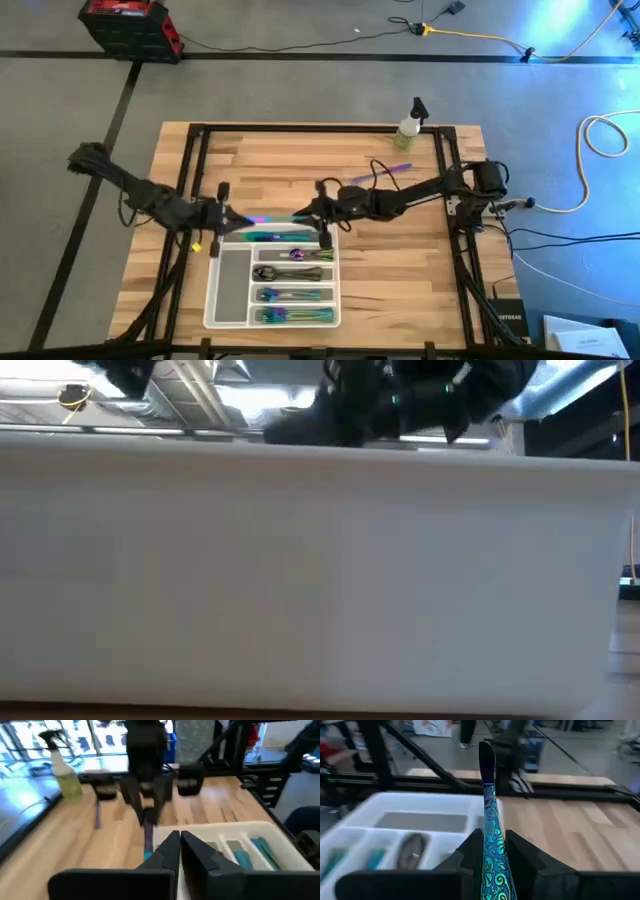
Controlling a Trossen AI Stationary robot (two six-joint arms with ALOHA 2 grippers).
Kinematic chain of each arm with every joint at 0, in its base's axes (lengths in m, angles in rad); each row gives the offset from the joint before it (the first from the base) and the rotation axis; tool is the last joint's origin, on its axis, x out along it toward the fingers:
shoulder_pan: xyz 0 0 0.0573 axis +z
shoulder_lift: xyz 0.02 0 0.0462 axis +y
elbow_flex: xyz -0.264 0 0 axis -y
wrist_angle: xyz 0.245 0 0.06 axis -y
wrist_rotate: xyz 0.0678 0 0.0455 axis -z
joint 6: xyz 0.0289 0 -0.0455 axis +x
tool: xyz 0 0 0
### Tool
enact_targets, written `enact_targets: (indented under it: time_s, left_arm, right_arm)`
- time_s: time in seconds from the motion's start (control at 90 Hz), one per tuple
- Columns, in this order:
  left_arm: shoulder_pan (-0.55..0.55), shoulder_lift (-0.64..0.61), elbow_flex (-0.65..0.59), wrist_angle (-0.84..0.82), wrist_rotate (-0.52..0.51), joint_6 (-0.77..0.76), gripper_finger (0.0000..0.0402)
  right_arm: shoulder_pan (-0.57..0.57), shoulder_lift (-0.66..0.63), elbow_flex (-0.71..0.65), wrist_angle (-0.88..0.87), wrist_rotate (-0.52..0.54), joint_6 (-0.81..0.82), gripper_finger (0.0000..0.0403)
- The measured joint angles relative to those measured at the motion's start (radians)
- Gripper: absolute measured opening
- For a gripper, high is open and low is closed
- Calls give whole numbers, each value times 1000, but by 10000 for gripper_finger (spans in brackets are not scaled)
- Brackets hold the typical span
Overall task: Sort silverware
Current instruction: Put the blue table knife into the white silverware tray
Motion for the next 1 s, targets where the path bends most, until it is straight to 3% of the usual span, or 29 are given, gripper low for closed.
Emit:
enact_targets:
  time_s: [0.089, 0.244, 0.389, 0.778, 1.0]
  left_arm:
    - [-108, 14, -52, 79, -85, -47, 0]
    - [-301, 81, -116, 192, -347, -91, 0]
    - [-389, 150, -142, 257, -497, -124, 0]
    - [-392, 238, -145, 252, -548, -247, 0]
    - [-381, 239, -145, 250, -551, -237, 0]
  right_arm:
    - [25, 2, 4, 0, -3, 4, 49]
    - [59, 40, 4, 21, 42, 29, 49]
    - [62, 96, 4, 60, 45, 51, 49]
    - [19, 210, 6, 108, -8, 50, 48]
    - [-6, 245, 5, 100, -32, 53, 48]
